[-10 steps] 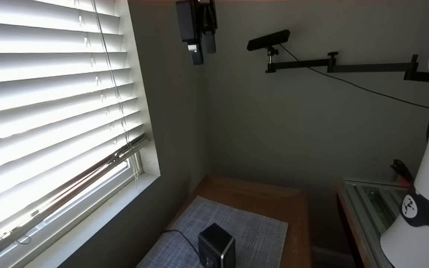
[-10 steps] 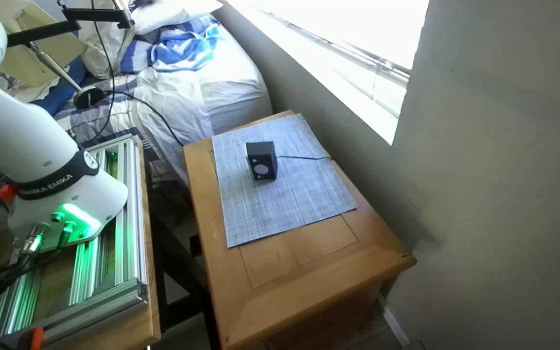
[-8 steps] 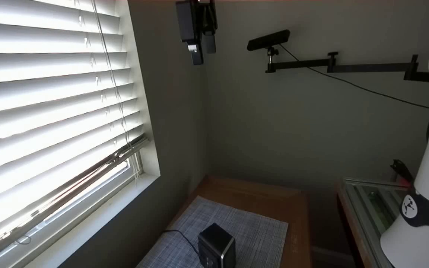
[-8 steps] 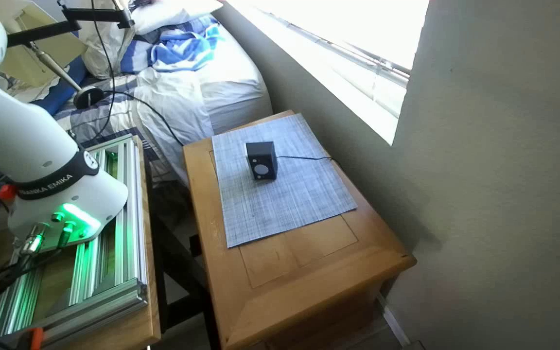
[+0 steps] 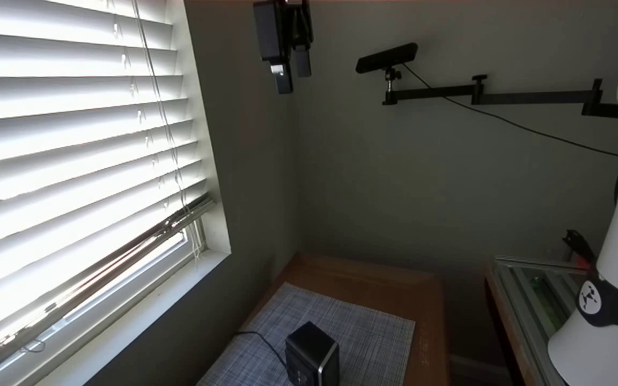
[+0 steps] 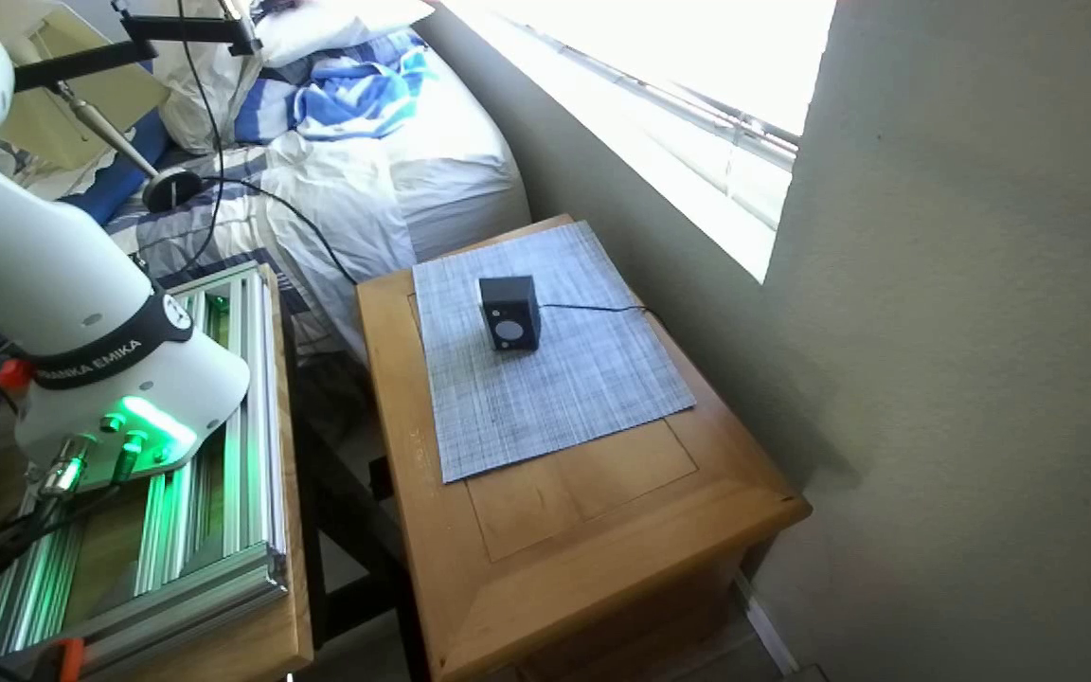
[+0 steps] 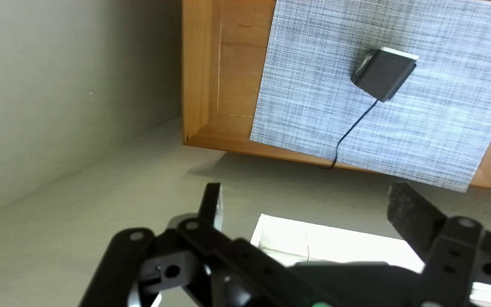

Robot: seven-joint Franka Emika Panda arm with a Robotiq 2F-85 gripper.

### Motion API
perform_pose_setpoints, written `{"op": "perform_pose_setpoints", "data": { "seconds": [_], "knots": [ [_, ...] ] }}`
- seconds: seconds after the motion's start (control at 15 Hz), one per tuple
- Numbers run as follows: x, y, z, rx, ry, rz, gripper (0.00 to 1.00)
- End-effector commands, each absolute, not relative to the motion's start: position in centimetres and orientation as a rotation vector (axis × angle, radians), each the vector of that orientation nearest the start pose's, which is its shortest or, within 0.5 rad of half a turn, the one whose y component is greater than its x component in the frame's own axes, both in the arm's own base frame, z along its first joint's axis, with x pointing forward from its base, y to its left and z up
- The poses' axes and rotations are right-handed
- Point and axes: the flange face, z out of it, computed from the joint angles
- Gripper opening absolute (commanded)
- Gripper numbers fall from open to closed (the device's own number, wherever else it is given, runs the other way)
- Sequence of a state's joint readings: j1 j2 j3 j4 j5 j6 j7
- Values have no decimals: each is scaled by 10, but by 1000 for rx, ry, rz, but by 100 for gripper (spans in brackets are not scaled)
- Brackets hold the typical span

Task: Lay the alarm clock down

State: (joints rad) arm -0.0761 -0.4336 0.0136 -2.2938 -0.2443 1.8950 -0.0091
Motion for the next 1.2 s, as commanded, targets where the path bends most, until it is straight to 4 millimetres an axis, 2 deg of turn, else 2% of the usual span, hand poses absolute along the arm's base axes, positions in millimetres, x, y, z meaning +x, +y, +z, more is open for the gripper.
{"op": "perform_pose_setpoints", "data": {
  "seconds": [0.0, 0.27, 0.6, 0.8, 1.13],
  "knots": [
    [424, -44, 523, -3381, -33, -42, 100],
    [424, -44, 523, -3381, -33, -42, 100],
    [433, -38, 479, -3150, 283, -17, 100],
    [432, -38, 444, -3047, 483, -9, 100],
    [419, -53, 363, -2918, 836, 41, 100]
  ]
}}
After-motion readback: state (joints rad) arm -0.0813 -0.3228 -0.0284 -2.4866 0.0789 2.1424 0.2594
